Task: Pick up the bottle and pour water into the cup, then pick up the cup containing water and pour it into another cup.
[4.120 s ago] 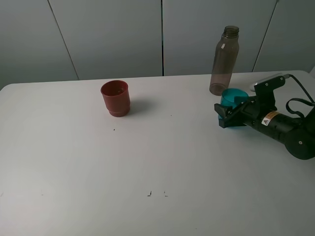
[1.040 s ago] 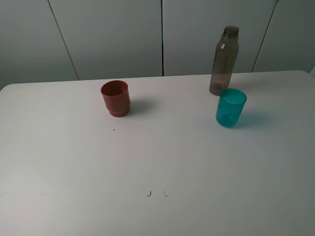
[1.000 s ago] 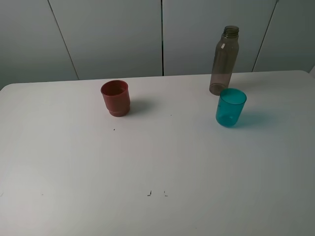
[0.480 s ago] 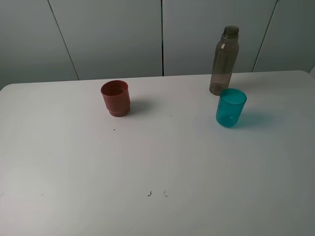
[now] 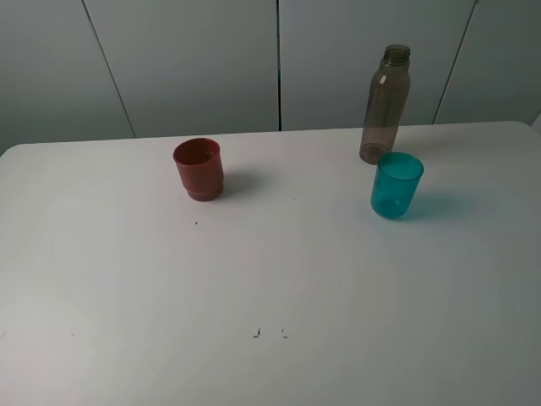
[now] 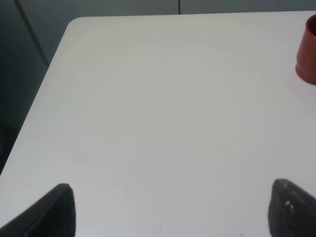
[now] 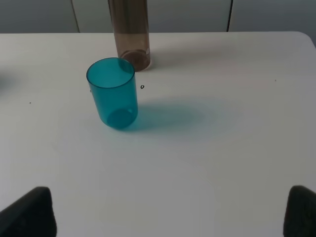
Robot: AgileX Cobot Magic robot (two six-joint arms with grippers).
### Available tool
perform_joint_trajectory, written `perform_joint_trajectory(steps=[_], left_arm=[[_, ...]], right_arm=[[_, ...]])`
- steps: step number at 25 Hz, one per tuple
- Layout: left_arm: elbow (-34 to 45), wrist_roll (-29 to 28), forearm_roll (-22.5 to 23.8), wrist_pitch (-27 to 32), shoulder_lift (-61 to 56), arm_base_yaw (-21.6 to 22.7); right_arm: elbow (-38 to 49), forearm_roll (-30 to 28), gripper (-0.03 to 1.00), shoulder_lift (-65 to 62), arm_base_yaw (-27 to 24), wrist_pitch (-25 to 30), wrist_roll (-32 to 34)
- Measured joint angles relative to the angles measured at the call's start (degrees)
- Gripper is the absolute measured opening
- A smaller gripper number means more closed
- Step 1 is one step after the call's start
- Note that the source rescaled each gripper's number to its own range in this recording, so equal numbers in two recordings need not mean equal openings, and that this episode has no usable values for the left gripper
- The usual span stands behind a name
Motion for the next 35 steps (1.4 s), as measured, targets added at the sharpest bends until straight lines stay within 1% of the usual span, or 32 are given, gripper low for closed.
perform_joint_trajectory(steps=[35], left_arm=[[0.00, -0.11, 0.00, 0.00, 0.00, 0.00]], right_arm=[[0.00, 0.00, 1.00, 0.00, 0.00, 0.00, 0.00]])
